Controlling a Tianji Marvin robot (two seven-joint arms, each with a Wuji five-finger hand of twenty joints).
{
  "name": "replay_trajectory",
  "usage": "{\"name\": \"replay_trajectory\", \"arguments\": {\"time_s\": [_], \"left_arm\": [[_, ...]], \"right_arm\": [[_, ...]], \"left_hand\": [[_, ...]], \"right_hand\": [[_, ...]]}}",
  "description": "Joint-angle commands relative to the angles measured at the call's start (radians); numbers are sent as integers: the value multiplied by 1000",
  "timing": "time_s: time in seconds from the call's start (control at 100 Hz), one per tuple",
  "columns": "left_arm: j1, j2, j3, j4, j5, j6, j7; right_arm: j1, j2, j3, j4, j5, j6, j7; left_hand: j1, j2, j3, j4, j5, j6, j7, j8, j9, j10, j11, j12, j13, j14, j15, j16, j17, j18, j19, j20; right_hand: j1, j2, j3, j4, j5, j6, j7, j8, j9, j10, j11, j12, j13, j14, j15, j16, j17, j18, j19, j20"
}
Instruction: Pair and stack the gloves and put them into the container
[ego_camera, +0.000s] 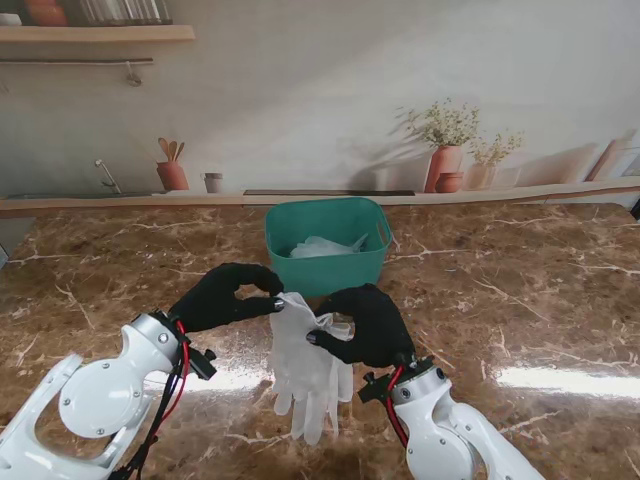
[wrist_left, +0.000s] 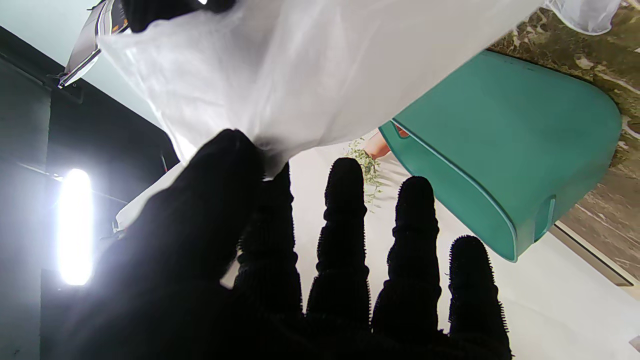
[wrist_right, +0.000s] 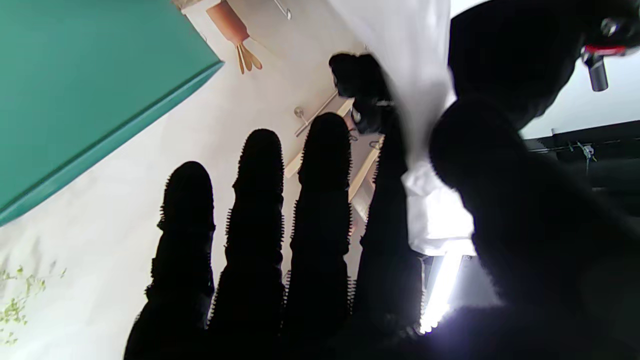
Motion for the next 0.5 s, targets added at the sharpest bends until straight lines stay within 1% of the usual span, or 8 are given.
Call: {"name": "replay_trajectory", "arguments": {"time_s": [0.0,0.1,0.17,0.22,0.3,0.37,0.4,0.49], "left_arm": [[14,10,-10,-2,0,-15,-26],[30,16,-25,-9,-3,-45,-47],[49,20,-40,-20,-12,-66,-64],[66,22,-50,-30,-20,-79,-74],[97,29,-69,-49,-40,-97,-105],[123,34,-82,-63,-45,-115,-124],[134,37,-86,-68,-48,-123,-134],[165,46,-102,-82,-67,-138,-176]], "right_arm": [[-19,0,15,-28,8,10,19],[-47,4,42,-70,55,3,82],[-67,9,61,-96,79,-9,125],[-81,13,73,-112,83,-15,147],[-104,22,92,-138,83,-24,188],[-130,32,111,-164,99,-38,248],[-141,38,120,-175,109,-47,280],[-170,55,147,-204,142,-76,374]], "left_hand": [[10,-10,26,48,51,-74,28,-57,33,-14,3,11,21,17,-5,10,-23,11,-10,8],[-9,-53,68,43,71,-62,70,-146,65,-18,5,34,42,20,-4,8,-24,21,-8,11],[-16,-69,82,44,86,-54,78,-170,112,-16,-1,41,75,23,5,9,-12,34,17,23],[-23,-73,102,45,86,-50,91,-173,178,-15,-19,38,114,31,14,6,6,50,44,29],[-32,-78,127,46,88,-40,97,-164,267,-3,-51,-21,161,40,29,3,19,62,76,28],[-45,-80,151,46,91,-35,100,-151,336,6,-57,-94,204,42,48,2,30,67,104,23],[-51,-82,162,44,92,-36,98,-147,353,11,-47,-137,215,43,56,-1,32,68,118,15],[-55,-82,170,45,92,-26,99,-138,385,22,-45,-182,242,42,71,0,43,67,139,10]], "right_hand": [[-42,43,65,-39,16,6,28,-27,36,-16,7,17,33,-28,44,31,14,-14,48,30],[-47,107,60,-28,-2,70,24,-51,86,5,11,-10,85,-20,115,57,59,-3,118,43],[-47,118,63,-21,14,102,27,-48,126,21,28,-19,122,-7,157,69,87,8,169,46],[-44,116,70,-18,31,114,36,-25,149,28,44,-19,143,-2,189,79,101,17,210,47],[-44,107,88,-14,50,125,48,16,180,37,65,-12,178,1,231,88,134,21,270,46],[-44,105,95,-10,61,137,52,47,209,46,76,-8,217,8,261,92,178,27,324,48],[-45,105,95,-7,70,143,37,75,226,52,76,-10,237,12,279,86,199,28,364,29],[-44,98,96,-2,75,156,34,77,266,64,71,-19,285,16,287,79,248,28,415,23]]}}
